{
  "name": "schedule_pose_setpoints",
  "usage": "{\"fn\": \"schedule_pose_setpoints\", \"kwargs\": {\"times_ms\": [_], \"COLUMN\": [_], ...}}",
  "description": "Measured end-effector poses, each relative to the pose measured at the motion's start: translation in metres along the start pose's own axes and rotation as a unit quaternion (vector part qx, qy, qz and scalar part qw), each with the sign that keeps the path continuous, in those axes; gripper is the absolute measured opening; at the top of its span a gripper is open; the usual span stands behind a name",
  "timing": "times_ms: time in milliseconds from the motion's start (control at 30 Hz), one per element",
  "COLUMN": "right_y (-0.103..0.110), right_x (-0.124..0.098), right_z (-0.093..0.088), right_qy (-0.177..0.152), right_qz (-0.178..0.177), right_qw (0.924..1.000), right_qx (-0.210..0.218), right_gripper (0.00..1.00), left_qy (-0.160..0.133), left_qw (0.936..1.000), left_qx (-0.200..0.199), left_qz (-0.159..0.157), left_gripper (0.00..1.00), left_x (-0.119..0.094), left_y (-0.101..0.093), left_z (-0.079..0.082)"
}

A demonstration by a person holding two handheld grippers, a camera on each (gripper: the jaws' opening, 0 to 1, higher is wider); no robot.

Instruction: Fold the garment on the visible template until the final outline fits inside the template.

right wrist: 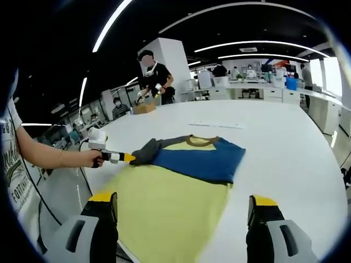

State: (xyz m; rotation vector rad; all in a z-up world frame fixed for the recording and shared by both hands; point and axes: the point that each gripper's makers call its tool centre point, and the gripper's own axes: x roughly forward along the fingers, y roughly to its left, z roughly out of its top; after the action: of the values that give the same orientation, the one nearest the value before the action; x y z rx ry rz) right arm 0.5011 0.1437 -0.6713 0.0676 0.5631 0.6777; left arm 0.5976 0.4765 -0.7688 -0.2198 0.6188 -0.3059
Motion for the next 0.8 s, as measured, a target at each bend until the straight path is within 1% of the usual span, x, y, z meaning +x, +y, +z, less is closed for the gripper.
{"fn": "schedule_pose_setpoints", "kwargs": {"times_ms": [67,200,300,400,533,600,700,800], "right_y": [-0.001,-0.004,-0.004,-0.005,-0.005,-0.005,-0.005,-0.003], "right_x": [-0.001,-0.002,-0.003,-0.003,-0.003,-0.003,-0.003,-0.003], "right_z": [-0.001,-0.002,-0.003,-0.002,-0.003,-0.003,-0.005,-0.006], "right_qy": [0.0,0.0,0.0,-0.001,-0.001,-0.001,0.0,0.002], "right_qz": [-0.001,-0.004,-0.005,-0.004,-0.004,-0.003,-0.003,-0.001], "right_qw": [1.0,1.0,1.0,1.0,1.0,1.0,1.0,1.0], "right_qx": [0.0,0.003,0.004,0.004,0.002,0.002,0.002,0.0], "right_gripper": [0.98,0.98,0.98,0.98,0.98,0.98,0.98,0.99], "left_qy": [-0.008,-0.013,-0.021,-0.024,-0.034,-0.037,-0.029,-0.034], "left_qw": [1.0,0.9999,0.9997,0.9993,0.9989,0.9985,0.9978,0.9975], "left_qx": [-0.002,0.003,0.011,0.027,0.033,0.041,0.058,0.06], "left_qz": [0.002,0.001,0.0,-0.002,-0.004,-0.002,0.01,0.015], "left_gripper": [0.0,0.0,0.0,0.0,0.0,0.0,0.0,0.0], "left_x": [-0.001,-0.003,-0.007,-0.012,-0.021,-0.026,-0.035,-0.041], "left_y": [0.002,0.001,0.0,0.0,0.002,0.004,0.011,0.018], "left_z": [0.003,0.005,0.01,0.015,0.024,0.029,0.033,0.037]}}
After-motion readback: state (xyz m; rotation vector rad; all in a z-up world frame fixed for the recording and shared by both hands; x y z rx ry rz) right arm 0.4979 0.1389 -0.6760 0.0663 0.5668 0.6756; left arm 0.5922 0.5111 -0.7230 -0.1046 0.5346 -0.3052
